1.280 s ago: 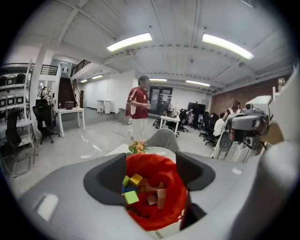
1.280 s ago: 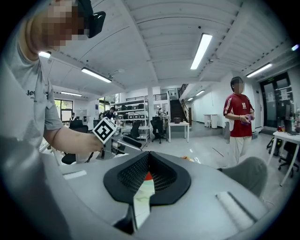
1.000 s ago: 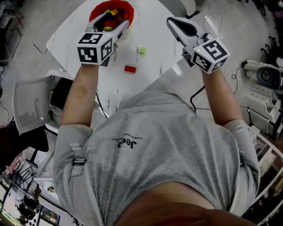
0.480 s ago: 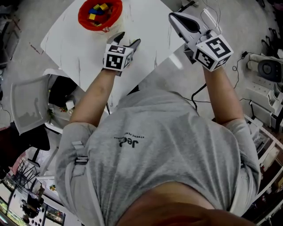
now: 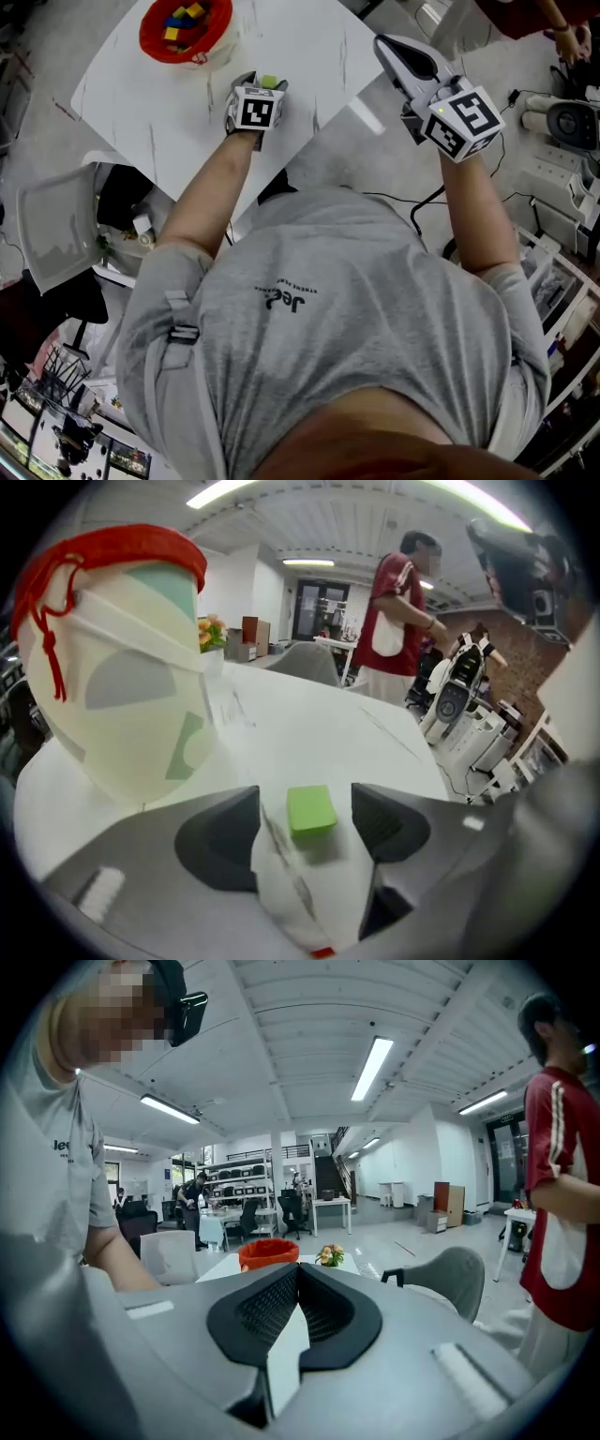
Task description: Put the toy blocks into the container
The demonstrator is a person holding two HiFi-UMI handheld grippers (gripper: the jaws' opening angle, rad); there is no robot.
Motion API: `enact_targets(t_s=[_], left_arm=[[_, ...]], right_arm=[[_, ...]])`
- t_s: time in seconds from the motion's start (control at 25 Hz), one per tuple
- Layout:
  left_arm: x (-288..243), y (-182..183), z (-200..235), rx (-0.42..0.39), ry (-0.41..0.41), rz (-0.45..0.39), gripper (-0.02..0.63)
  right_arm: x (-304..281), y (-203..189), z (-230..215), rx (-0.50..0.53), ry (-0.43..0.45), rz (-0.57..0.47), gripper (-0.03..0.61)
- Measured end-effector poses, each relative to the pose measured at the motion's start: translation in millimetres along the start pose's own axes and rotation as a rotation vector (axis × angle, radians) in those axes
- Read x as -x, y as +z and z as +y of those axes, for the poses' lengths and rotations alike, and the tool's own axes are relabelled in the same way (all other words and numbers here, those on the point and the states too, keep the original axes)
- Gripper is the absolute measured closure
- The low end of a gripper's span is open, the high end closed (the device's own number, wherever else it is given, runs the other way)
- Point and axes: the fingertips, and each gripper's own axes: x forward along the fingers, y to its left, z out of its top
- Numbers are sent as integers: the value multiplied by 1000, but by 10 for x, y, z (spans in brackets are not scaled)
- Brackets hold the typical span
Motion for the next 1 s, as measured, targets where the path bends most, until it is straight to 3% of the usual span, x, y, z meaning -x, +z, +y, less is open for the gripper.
enact_targets(t_s=[0.04, 0.12, 0.36, 0.56, 0.8, 1.0], left_arm=[[-32, -16, 22, 9, 18, 8, 264], [-57, -16, 82, 28, 50, 6, 414], [50, 49, 104, 64, 35, 17, 414], [431, 624, 86, 25, 2, -110, 414], [1055, 1274, 330, -39, 41, -248, 414], [1444, 1653, 656, -40, 62, -314, 414]], right_arm=[[53, -14, -17, -1, -8, 2, 575], [140, -37, -54, -3, -20, 4, 574], [252, -26, -117, -3, -36, -8, 574], [180, 97, -112, 10, -18, -27, 575], [-57, 311, -29, 26, 19, -55, 575], [-372, 498, 44, 41, 55, -77, 574]])
